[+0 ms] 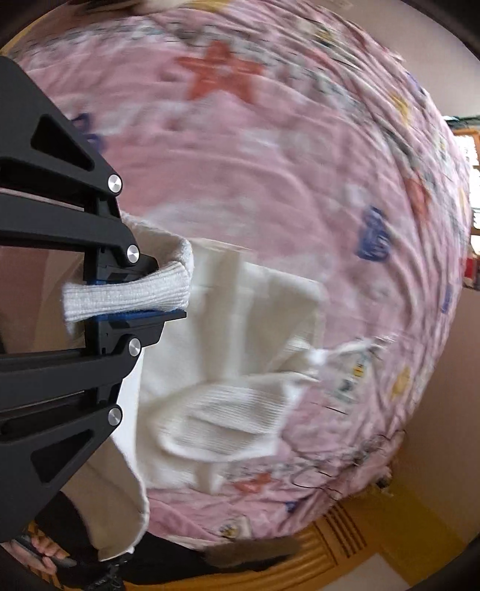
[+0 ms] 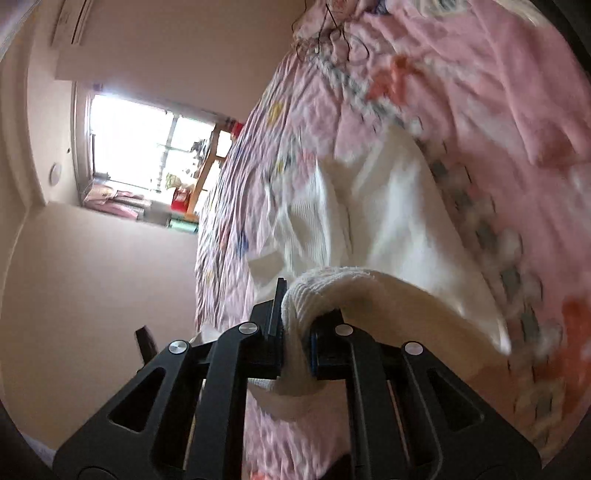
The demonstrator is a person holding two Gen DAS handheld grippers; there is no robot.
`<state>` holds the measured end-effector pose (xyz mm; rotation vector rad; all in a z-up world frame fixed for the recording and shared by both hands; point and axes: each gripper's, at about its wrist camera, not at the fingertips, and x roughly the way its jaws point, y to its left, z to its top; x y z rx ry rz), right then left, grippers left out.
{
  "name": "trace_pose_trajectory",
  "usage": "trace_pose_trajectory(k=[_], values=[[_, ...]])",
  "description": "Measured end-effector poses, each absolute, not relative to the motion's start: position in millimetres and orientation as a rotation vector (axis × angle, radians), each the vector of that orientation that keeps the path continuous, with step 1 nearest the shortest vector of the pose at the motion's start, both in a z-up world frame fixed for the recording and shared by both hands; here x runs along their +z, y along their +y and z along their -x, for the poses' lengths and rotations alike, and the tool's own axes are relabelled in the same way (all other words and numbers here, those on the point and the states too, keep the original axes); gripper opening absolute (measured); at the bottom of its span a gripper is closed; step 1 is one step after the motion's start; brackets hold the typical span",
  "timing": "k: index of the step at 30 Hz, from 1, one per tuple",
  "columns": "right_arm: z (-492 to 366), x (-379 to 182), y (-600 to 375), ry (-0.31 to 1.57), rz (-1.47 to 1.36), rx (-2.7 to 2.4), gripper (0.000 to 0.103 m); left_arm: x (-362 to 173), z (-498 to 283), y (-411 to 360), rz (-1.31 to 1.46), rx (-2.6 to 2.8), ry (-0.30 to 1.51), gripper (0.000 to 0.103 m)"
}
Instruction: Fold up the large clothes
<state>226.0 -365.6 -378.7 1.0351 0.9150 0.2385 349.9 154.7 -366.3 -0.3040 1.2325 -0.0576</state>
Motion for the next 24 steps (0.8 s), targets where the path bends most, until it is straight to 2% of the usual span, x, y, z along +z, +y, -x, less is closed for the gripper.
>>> trace_pose_trajectory(k=[3, 7, 11, 16, 22, 23, 24], values=[[-299, -382, -373, 0.917, -1.009, 0.196, 0.009, -360, -414, 149, 0.284, -0.104, 1.214, 0.009], [-392, -403, -376, 0.958, -0.946, 0.163, 0.009, -380, -497, 137, 0.253, -0.130, 1.222, 0.009], [-458, -438, -381, 1.028, -0.910, 0.086, 0.009, -431, -570, 124, 0.237, -0.156, 1.279, 0.009], [-496, -499, -389, 1.160, -0.939, -0.041, 0.010, -490, -607, 112, 0.192, -0.150, 1.390, 0.009], [-507, -532, -394, 1.243, -0.987, -0.037, 0.023, -525, -620, 114, 0.192, -0.211, 1.469, 0.019], [-509, -532, -394, 1.250, -0.993, -0.028, 0.030, -527, -621, 115, 0.189, -0.226, 1.482, 0.020], [-511, -533, -395, 1.259, -1.014, -0.014, 0.046, -528, -623, 118, 0.198, -0.251, 1.502, 0.023]])
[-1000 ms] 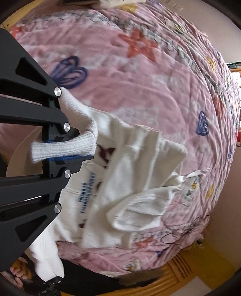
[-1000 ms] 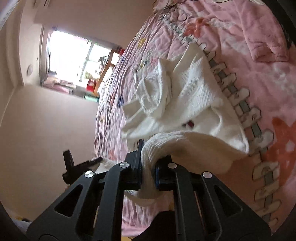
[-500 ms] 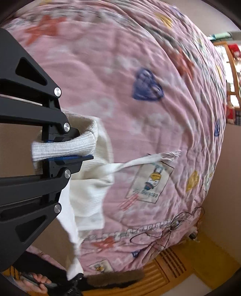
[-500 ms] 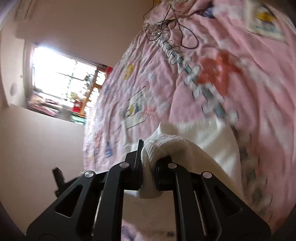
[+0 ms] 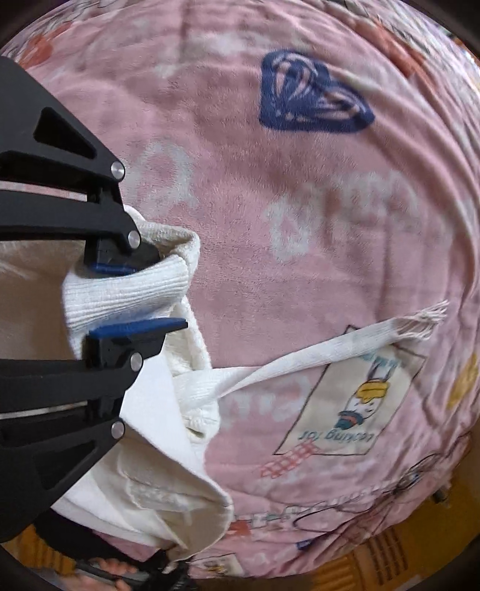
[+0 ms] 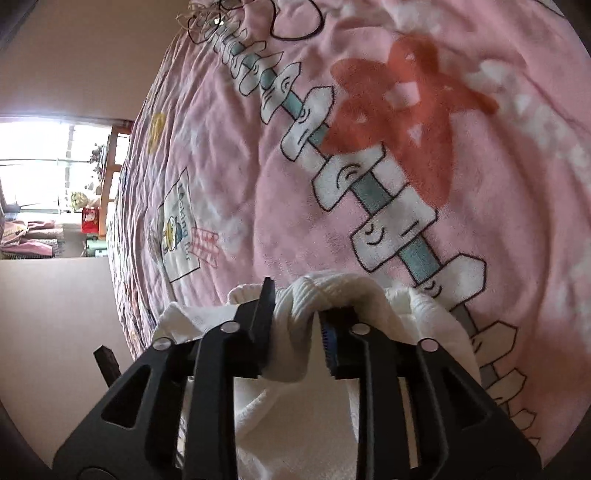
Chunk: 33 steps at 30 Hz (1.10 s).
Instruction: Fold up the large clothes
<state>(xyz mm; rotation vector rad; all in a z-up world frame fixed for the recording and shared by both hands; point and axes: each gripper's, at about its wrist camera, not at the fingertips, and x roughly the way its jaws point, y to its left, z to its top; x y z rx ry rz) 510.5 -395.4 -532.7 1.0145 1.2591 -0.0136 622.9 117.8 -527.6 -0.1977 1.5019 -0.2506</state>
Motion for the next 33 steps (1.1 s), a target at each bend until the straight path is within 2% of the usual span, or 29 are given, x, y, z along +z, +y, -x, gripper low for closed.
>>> trace_pose_trajectory(k=[2, 3, 5, 6, 7, 10, 13, 17, 21, 26, 33], values=[[-514, -531, -399, 1.253, -1.065, 0.011, 0.065, -527, -626, 126, 0.240, -0.289, 1.541, 0.025], [-516, -527, -401, 1.253, -1.063, 0.006, 0.065, -526, -629, 130, 0.268, -0.313, 1.572, 0.029], [-520, -518, -406, 1.254, -1.038, -0.007, 0.067, -519, -635, 137, 0.318, -0.365, 1.632, 0.053], [-520, -511, -409, 1.244, -1.015, -0.031, 0.071, -513, -636, 141, 0.317, -0.372, 1.641, 0.076], [-520, -500, -412, 1.221, -0.992, -0.060, 0.072, -502, -639, 146, 0.302, -0.378, 1.646, 0.085], [-522, -461, -417, 1.112, -0.897, -0.079, 0.073, -481, -647, 160, 0.368, -0.427, 1.673, 0.085], [-529, -432, -390, 1.045, -0.767, 0.104, 0.074, -455, -649, 172, 0.362, -0.372, 1.618, 0.085], [-538, -412, -282, 1.059, -0.318, 0.510, 0.074, -429, -625, 144, 0.122, -0.255, 1.453, 0.085], [-533, -435, -193, 1.156, -0.036, 0.794, 0.074, -426, -567, 105, 0.052, -0.177, 1.335, 0.085], [-525, -485, -134, 1.248, 0.295, 0.902, 0.071, -457, -491, 61, -0.043, -0.071, 1.292, 0.085], [-522, -527, -132, 1.391, 0.446, 0.942, 0.070, -530, -443, 47, 0.013, -0.076, 1.452, 0.085]])
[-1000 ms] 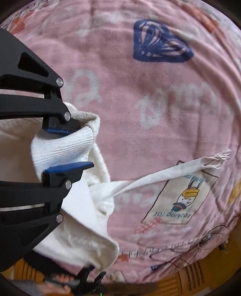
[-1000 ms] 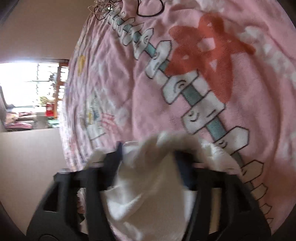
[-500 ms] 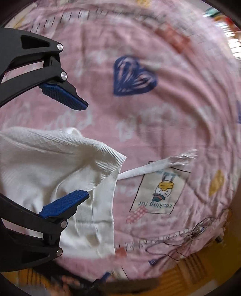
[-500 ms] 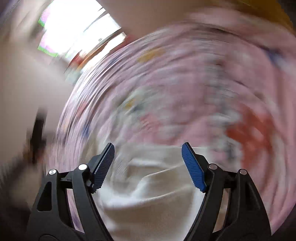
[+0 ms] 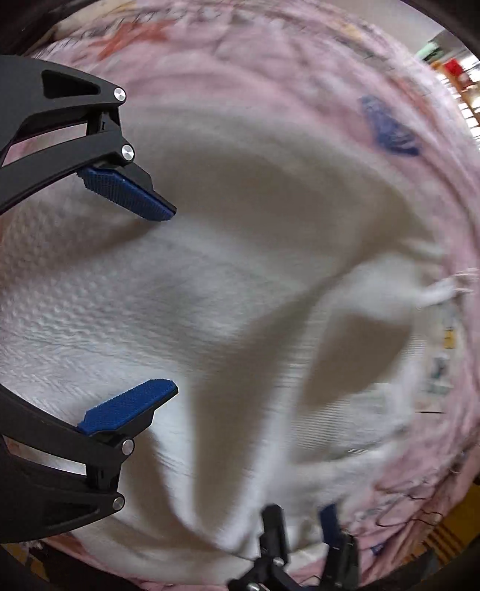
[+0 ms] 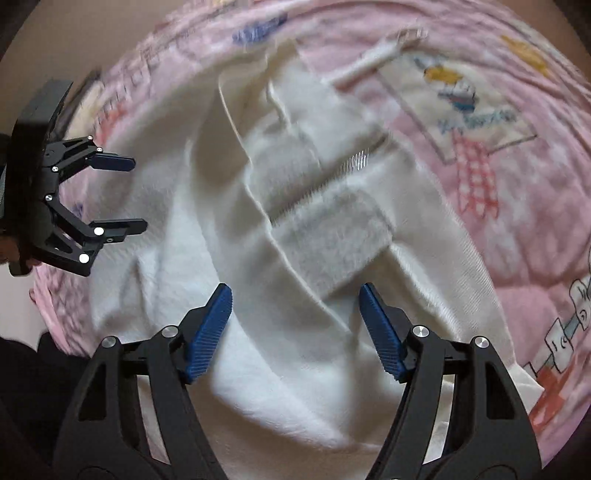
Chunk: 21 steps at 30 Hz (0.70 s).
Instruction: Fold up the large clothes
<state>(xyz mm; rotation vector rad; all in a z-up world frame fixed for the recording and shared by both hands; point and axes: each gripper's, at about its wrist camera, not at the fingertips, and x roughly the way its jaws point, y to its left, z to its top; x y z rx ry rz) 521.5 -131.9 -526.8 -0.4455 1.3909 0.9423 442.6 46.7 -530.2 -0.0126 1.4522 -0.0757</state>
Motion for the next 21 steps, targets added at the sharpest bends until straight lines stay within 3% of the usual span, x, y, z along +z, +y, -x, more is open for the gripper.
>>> trace_pose_trajectory(k=[2, 5, 13, 15, 21], values=[[-523, -531, -135, 1.405, 0.443, 0.935, 0.068, -539, -436, 51, 0.034, -0.065, 1.456, 0.085], [-523, -535, -137, 1.423, 0.446, 0.910, 0.050, -544, -434, 51, 0.009, -0.073, 1.458, 0.087], [-510, -516, -124, 1.374, 0.609, 0.881, 0.023, -544, -438, 61, 0.074, -0.064, 1.484, 0.089], [-507, -505, -128, 1.328, 0.629, 0.845, 0.010, -542, -444, 71, 0.129, -0.053, 1.483, 0.089], [-508, -488, -147, 1.219, 0.569, 0.720, 0.004, -545, -466, 95, 0.218, 0.084, 1.423, 0.089]])
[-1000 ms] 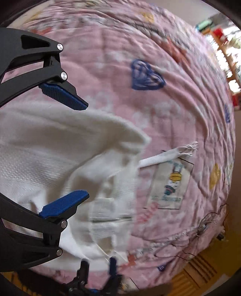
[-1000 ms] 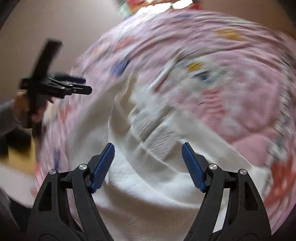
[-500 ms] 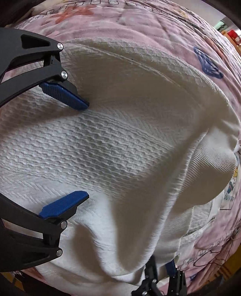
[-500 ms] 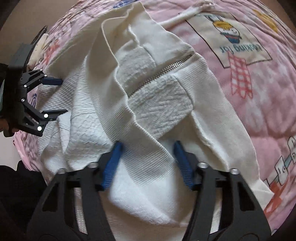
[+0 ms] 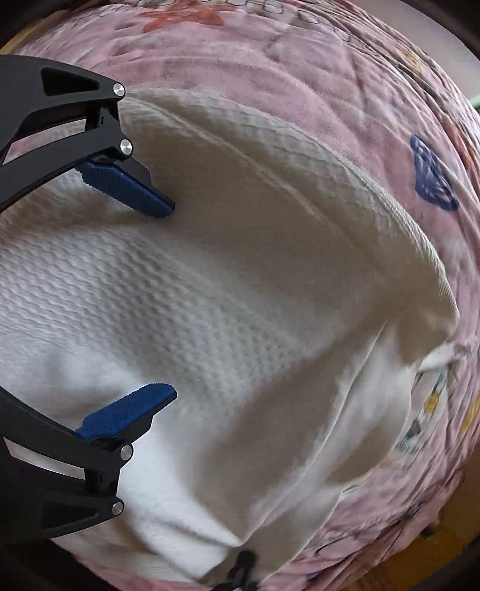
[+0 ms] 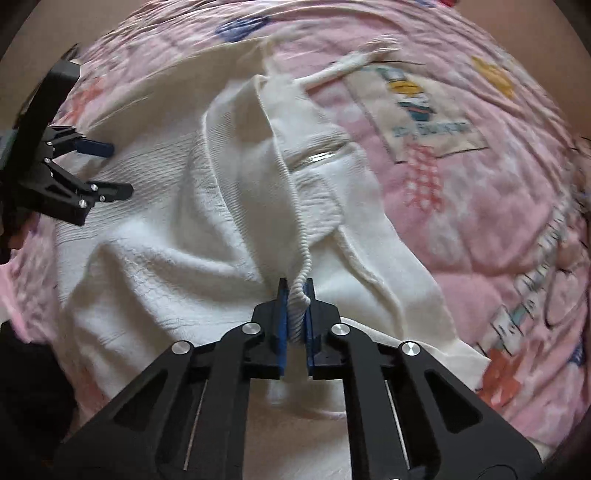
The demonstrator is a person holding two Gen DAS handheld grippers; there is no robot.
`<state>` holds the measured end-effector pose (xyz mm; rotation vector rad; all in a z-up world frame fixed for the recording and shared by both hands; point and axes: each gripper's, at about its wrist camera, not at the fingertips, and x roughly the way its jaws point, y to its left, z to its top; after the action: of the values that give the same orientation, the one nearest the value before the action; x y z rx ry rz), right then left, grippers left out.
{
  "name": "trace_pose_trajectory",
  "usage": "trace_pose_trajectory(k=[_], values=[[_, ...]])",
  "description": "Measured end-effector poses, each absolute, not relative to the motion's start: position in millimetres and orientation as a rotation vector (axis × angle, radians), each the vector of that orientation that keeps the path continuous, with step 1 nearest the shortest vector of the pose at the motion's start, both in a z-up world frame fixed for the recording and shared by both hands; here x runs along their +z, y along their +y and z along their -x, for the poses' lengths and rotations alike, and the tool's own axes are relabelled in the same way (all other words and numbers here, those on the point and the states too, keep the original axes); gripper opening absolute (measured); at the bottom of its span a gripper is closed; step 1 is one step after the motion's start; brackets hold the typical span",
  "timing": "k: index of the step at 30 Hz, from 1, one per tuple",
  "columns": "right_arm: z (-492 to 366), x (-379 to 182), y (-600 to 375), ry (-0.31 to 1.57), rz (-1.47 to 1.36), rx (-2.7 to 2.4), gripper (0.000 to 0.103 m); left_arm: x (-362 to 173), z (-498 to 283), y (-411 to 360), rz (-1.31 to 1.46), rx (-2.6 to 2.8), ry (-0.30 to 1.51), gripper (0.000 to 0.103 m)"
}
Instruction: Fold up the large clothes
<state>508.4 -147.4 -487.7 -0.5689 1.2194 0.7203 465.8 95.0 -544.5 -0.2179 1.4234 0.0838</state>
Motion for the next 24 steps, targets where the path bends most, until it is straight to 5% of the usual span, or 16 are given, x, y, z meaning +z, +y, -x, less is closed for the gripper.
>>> trace_pose_trajectory(k=[6, 14, 20, 24], values=[[-547, -463, -130, 1.120, 0.537, 0.596, 0.004, -525, -488, 94, 0.164, 0.178, 1.302, 0.089], [-586, -524, -114, 1.262, 0.612, 0.439, 0.006, -531, -518, 157, 0.060, 0.428, 1.273, 0.090], [-584, -500, -149, 1.218, 0.370, 0.316, 0.061, -536, -540, 173, -0.121, 0.388, 1.280, 0.090], [-556, -456, -213, 1.135, 0.155, 0.255, 0.061, -530, -551, 167, -0.228, 0.393, 1.270, 0.084]])
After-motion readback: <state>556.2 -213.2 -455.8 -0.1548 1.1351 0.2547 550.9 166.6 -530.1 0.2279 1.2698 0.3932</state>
